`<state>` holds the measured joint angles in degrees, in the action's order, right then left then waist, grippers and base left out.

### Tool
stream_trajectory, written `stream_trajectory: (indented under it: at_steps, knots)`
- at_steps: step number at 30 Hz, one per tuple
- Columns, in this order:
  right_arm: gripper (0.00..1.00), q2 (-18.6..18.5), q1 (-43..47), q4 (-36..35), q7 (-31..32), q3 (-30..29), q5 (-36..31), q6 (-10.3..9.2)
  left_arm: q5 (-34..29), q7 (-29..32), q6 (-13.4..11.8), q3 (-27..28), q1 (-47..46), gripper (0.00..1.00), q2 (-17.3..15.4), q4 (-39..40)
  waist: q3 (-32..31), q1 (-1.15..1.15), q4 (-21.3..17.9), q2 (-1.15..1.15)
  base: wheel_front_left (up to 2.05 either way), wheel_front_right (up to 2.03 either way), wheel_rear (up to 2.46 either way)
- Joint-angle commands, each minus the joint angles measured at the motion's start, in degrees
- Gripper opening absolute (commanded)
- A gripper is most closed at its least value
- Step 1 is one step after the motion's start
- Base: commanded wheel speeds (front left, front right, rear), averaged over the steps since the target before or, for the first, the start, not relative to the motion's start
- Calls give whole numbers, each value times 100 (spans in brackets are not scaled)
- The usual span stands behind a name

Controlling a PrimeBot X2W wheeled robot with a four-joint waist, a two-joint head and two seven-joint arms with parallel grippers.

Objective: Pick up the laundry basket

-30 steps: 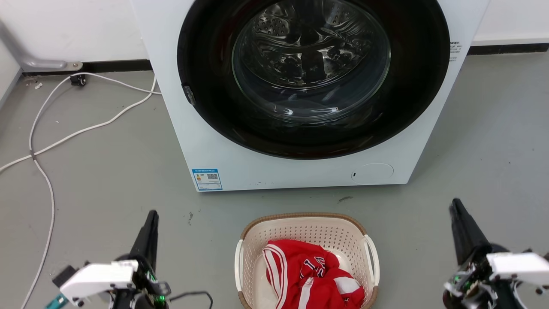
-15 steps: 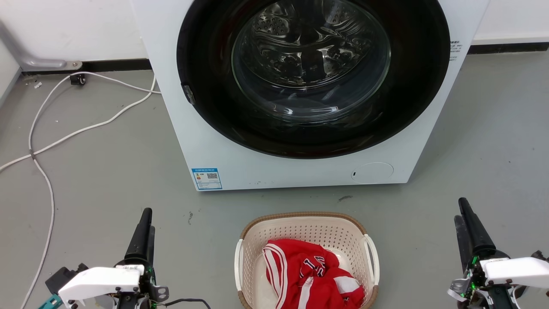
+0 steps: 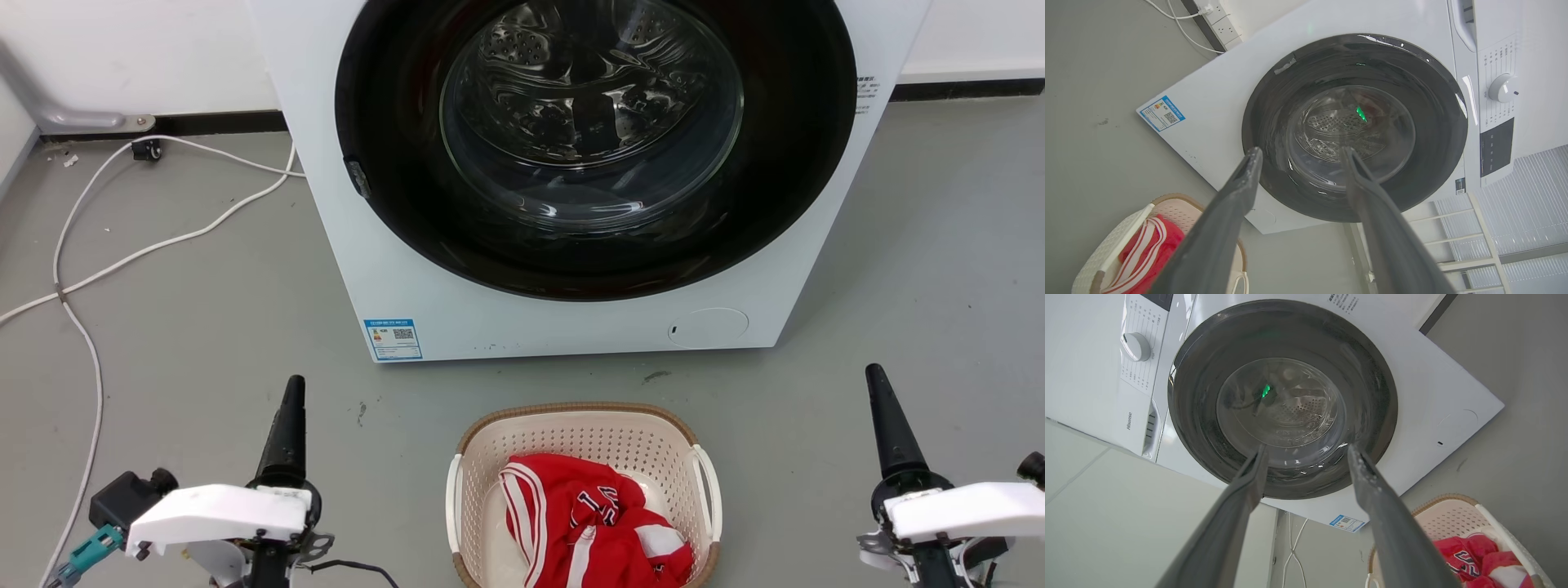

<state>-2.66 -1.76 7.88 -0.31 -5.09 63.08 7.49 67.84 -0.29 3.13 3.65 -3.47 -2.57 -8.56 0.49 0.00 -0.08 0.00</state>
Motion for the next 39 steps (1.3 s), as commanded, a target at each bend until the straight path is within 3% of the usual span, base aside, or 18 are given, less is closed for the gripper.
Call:
stream_trajectory:
  at_steps: [1,13,39]
  knots:
    - [100,-16,3,-187,-80,36,-411,1,-350,-85,-69,-80,-22,100,-22,167,1,0,-1,0,0,0,0]
    - [100,-18,140,-514,-353,146,-1902,1,-1609,-358,-308,-340,32,100,-26,381,14,0,1,0,0,0,0]
    - [100,-25,384,-860,-805,217,-3823,1,-3595,-811,-364,-691,156,100,-31,624,31,0,3,0,0,0,0]
